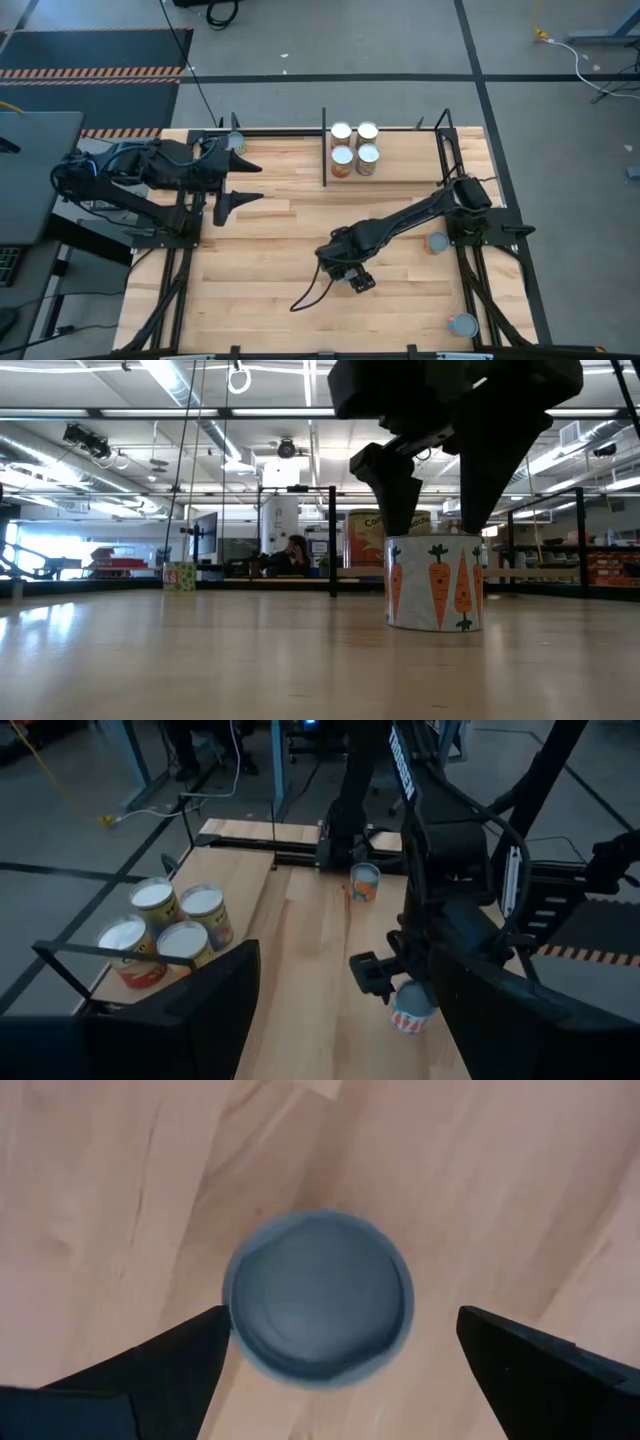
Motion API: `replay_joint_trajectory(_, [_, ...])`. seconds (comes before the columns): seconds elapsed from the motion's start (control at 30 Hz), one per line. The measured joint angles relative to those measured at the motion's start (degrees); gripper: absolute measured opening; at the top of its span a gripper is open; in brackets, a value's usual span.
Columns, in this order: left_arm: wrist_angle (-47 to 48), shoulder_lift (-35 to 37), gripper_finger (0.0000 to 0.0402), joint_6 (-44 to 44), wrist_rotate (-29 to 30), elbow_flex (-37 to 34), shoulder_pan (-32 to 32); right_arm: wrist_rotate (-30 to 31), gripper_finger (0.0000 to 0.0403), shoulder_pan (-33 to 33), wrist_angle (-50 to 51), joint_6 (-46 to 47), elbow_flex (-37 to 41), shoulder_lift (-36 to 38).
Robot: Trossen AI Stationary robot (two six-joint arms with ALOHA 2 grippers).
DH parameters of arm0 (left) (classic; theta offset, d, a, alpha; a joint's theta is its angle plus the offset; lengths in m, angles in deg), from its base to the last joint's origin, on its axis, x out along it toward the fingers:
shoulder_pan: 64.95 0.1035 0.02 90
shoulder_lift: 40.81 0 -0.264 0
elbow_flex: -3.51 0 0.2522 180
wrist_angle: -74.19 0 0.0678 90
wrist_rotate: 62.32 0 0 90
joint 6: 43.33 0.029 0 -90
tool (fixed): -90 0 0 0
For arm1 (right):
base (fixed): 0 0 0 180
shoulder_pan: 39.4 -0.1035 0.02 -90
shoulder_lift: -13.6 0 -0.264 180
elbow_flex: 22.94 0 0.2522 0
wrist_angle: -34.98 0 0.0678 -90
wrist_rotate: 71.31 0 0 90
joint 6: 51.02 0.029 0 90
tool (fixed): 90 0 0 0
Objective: Pick and place cans onto a shelf
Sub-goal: Put the canned carrots on the shelf
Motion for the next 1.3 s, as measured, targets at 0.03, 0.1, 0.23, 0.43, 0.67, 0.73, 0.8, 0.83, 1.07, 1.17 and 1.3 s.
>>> replay_joint_trajectory(0.03, [0.0, 0.0, 0.0293, -0.2, 0.0, 0.0, 0.0, 0.0, 0.0399, 0.0, -0.6, -0.7, 0.0, -0.3])
replay_joint_trajectory(0.1, [0.0, 0.0, 0.0293, -2.0, 0.0, 0.0, 0.0, -0.4, 0.0399, 0.0, -1.1, -2.1, 0.0, -0.5])
replay_joint_trajectory(0.23, [0.1, 0.0, 0.0293, -6.1, 0.0, 0.0, 0.0, -1.7, 0.0398, 0.0, -2.8, -5.7, 0.0, -1.8])
replay_joint_trajectory(0.43, [0.1, 0.0, 0.0293, -10.4, 0.1, 0.0, 0.0, -2.7, 0.039, 0.0, -3.3, -6.5, 0.0, -3.3])
replay_joint_trajectory(0.67, [-0.1, 0.0, 0.0293, -15.5, 0.2, 0.0, -0.1, -2.5, 0.0373, -0.1, -4.6, -6.5, 0.0, -3.1])
replay_joint_trajectory(0.73, [-0.1, 0.0, 0.0293, -16.6, 0.4, 0.0, -0.1, -2.2, 0.0359, -0.4, -4.7, -6.5, 0.0, -3.2])
replay_joint_trajectory(0.8, [-0.1, -0.2, 0.0293, -17.6, 0.8, 0.0, -0.1, -1.3, 0.0342, -0.5, -6.9, -6.7, 0.0, -3.8])
replay_joint_trajectory(0.83, [-0.1, -0.4, 0.0293, -18.3, 1.2, 0.0, -0.1, -0.8, 0.0332, -0.5, -7.2, -6.4, 0.0, -4.0])
replay_joint_trajectory(1.07, [0.2, -1.1, 0.0293, -18.7, 2.2, 0.1, 0.1, -2.2, 0.029, 1.6, -0.6, -3.5, 0.0, 0.5])
replay_joint_trajectory(1.17, [1.0, -1.2, 0.0293, -18.5, 2.5, 0.0, 0.1, 0.0, 0.029, 4.3, 7.2, -2.8, -0.1, 6.0])
replay_joint_trajectory(1.3, [4.9, -1.1, 0.0293, -15.9, 7.8, 0.1, 1.9, 5.6, 0.029, 10.6, 14.9, 0.1, 0.0, 14.4])
